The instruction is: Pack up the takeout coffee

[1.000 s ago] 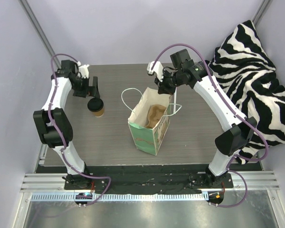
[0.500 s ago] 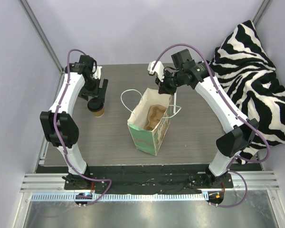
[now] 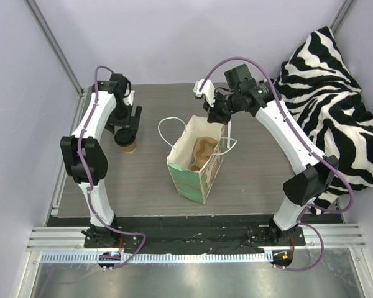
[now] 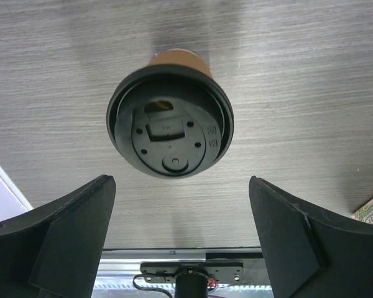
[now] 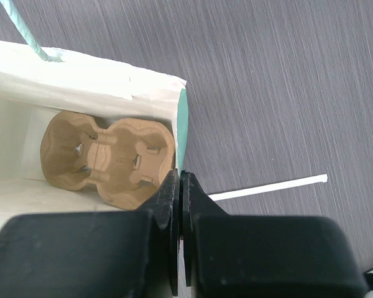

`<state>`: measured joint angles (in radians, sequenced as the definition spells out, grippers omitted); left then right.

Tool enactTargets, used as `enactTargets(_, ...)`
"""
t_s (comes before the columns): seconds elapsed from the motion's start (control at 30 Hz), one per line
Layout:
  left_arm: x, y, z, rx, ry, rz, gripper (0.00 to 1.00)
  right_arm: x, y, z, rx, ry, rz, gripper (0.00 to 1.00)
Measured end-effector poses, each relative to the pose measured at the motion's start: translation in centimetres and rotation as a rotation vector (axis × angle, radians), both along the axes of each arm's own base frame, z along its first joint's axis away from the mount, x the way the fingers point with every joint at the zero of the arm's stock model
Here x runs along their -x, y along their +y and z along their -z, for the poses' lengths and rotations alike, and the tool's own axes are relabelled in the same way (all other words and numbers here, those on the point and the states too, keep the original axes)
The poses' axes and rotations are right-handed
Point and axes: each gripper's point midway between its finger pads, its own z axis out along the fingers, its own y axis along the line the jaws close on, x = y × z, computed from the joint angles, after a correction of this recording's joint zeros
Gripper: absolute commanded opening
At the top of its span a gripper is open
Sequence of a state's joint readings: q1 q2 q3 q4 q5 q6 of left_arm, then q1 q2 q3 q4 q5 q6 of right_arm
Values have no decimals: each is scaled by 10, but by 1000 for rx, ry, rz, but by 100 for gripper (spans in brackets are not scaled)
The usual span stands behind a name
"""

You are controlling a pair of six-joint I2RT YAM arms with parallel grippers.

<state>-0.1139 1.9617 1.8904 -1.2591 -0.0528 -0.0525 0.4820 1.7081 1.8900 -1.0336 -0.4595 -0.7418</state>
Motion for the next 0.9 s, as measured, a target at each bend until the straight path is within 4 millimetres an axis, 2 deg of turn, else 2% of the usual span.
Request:
enactTargets(0.33,-16,4,0,-6,-7,-13,88,1,-1,1,5,7,1,1)
enactTargets(0.67,-4,4,12,7,51,-29,83,2,-2,1,8,11,2,1)
enactTargets(0.9,-4,4,15,5,61,-37,79,3,-2,0,8,11,2,1)
